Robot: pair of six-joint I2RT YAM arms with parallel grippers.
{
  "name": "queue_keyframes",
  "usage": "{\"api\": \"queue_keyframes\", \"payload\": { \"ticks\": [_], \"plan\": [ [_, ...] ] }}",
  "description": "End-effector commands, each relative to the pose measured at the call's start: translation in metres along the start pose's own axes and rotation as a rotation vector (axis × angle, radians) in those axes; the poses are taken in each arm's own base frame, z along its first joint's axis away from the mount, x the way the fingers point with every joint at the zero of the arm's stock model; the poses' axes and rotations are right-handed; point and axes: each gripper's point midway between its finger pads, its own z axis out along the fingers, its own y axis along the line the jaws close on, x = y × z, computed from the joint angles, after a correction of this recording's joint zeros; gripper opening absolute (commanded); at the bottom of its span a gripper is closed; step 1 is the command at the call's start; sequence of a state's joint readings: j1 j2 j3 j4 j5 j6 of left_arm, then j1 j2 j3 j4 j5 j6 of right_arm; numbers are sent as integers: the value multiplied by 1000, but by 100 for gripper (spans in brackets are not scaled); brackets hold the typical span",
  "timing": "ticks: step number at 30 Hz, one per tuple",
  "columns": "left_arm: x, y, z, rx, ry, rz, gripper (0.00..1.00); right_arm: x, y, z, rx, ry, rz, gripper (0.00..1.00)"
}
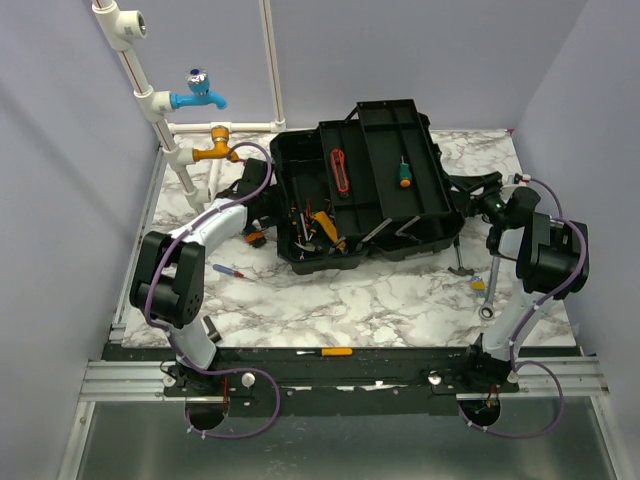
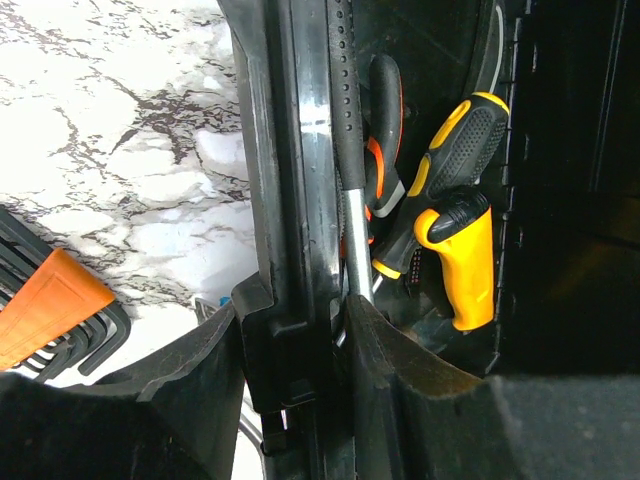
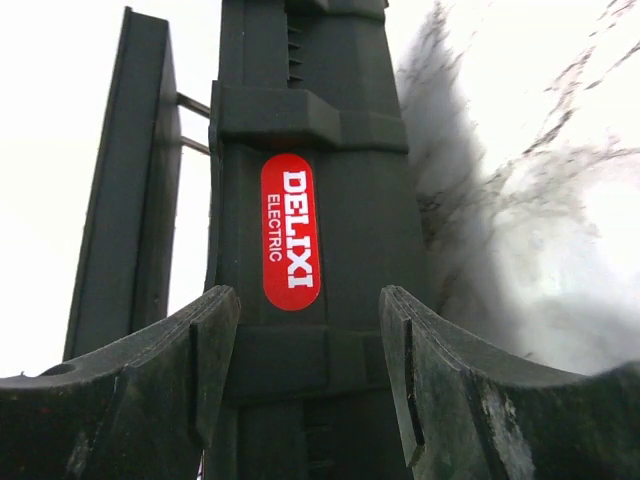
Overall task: Pack the tool kit
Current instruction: Close the toolbox at the center of the board.
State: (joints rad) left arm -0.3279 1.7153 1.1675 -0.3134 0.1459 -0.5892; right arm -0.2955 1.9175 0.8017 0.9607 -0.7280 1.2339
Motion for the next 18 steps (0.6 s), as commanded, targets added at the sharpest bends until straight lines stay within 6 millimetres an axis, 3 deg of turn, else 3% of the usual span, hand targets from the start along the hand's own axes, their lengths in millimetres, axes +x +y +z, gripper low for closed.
{"api": "queue_keyframes", "payload": {
  "ticks": [1, 9, 18],
  "plan": [
    [10, -72, 4, 242, 21, 191, 31, 61, 70, -14, -281, 282, -84, 67],
    [8, -90, 5, 265, 19, 216, 31, 106, 125, -12, -368, 383, -125, 65],
    [5, -101, 2, 293, 8, 213, 31, 137, 170, -3, -224, 347, -373, 64]
  ]
}}
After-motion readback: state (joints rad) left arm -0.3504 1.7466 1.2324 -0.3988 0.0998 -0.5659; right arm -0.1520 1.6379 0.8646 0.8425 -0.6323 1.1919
